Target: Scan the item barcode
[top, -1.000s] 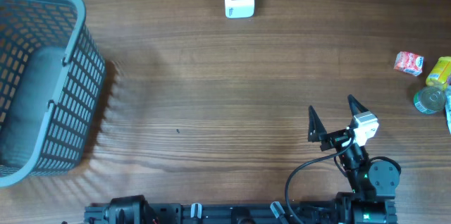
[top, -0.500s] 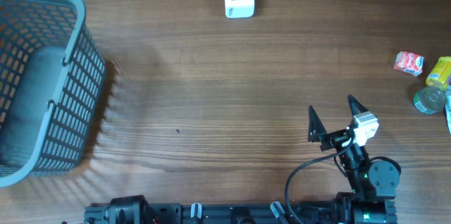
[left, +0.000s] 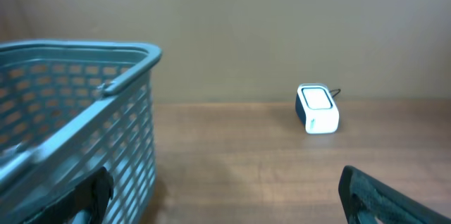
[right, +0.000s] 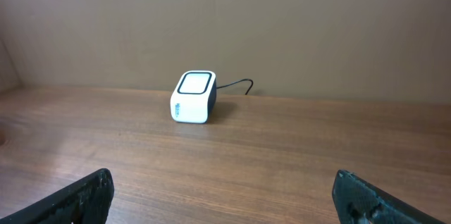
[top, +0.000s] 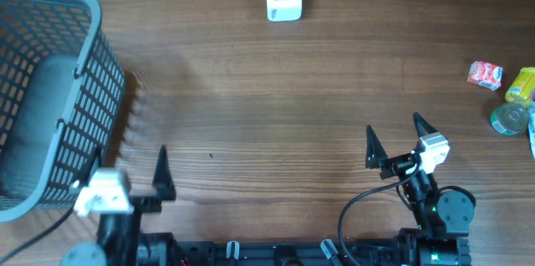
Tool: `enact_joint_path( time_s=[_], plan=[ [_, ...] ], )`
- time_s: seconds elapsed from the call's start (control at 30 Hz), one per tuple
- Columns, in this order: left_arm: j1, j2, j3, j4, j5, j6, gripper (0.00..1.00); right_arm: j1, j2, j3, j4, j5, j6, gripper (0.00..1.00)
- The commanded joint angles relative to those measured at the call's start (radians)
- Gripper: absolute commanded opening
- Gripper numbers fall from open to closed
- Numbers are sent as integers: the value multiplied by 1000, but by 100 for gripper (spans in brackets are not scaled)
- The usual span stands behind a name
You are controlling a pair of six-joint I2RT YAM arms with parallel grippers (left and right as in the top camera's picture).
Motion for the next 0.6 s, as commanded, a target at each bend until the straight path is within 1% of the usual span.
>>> enact_joint_path(
  time_s=[0.0,0.03,0.1,0.2,0.37,0.5,0.57],
  plan=[
    [-33,-21,-188,139,30,92,100,6,-6,-1,3,13,-3,100],
    [-43,-21,-244,182,30,129,100,6,-6,-1,4,13,-3,100],
    [-55,-21,-339,252,30,164,100,6,-6,-1,4,13,-3,100],
    [-61,-21,-448,335,31,162,100,6,-6,-1,3,13,-3,100],
    [-63,-21,-516,325,24,160,100,6,-6,-1,3,13,-3,100],
    [-63,-21,-519,329,21,98,100,6,-6,-1,3,13,-3,100],
    [-63,-21,-519,330,-1,14,100,6,-6,-1,3,13,-3,100]
  ],
)
